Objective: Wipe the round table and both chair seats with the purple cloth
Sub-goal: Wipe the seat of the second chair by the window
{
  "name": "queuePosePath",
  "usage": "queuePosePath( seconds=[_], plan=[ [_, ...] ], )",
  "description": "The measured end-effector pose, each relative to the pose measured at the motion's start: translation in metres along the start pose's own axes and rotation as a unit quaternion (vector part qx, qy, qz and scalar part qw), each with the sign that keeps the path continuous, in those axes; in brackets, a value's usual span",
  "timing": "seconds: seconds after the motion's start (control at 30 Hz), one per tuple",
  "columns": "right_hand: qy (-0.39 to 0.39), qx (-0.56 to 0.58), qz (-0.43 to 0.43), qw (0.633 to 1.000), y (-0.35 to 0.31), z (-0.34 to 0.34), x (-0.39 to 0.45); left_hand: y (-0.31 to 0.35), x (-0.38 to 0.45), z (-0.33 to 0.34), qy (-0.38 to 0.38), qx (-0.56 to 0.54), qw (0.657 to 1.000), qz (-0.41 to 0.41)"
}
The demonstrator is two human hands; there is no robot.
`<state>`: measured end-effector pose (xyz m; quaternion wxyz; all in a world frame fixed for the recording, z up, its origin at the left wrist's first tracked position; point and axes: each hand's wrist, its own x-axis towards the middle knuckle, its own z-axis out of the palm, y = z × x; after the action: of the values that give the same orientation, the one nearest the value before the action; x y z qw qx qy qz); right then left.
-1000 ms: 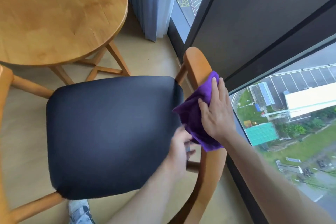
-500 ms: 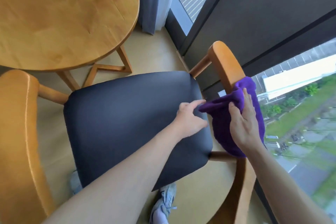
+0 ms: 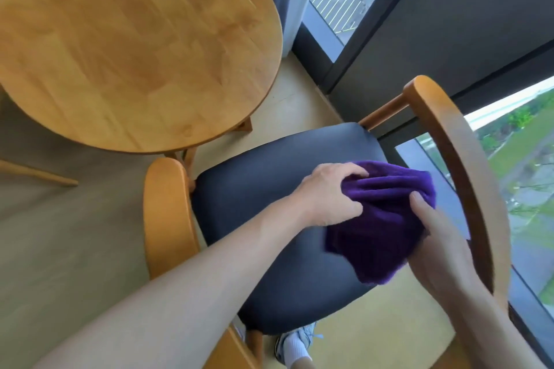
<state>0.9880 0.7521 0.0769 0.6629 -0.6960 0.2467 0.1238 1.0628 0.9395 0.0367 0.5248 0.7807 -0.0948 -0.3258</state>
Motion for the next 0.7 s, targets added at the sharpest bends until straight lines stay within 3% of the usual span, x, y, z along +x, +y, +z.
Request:
queuePosePath(
  seconds=[0.2, 0.33, 0.5, 0.6, 0.67, 0.7],
  plan=[
    [-0.025, 0.046, 0.079, 0.995, 0.028, 0.048, 0.009, -0.035, -0.017, -0.03, -0.011, 0.069, 0.994, -0.086],
    [-0.029, -0.022, 0.068, 0.997, 0.029, 0.05, 0.017, -0.039, -0.023, -0.033, -0.015, 0.04, 0.994, -0.103],
    [0.006, -0.158, -0.089, 0.983, 0.004, 0.03, 0.022, -0.013, -0.014, -0.036, 0.021, -0.055, 0.995, -0.083],
    [0.033, -0.253, -0.213, 0.943, -0.001, 0.03, 0.044, -0.015, -0.006, -0.04, 0.064, -0.077, 0.991, -0.093],
    [0.034, -0.335, -0.224, 0.915, 0.017, 0.038, 0.07, -0.032, 0.001, -0.041, 0.1, -0.041, 0.985, -0.137],
    [0.011, -0.377, -0.182, 0.908, 0.031, 0.043, 0.084, -0.044, 0.005, -0.042, 0.111, -0.01, 0.979, -0.17]
  ],
)
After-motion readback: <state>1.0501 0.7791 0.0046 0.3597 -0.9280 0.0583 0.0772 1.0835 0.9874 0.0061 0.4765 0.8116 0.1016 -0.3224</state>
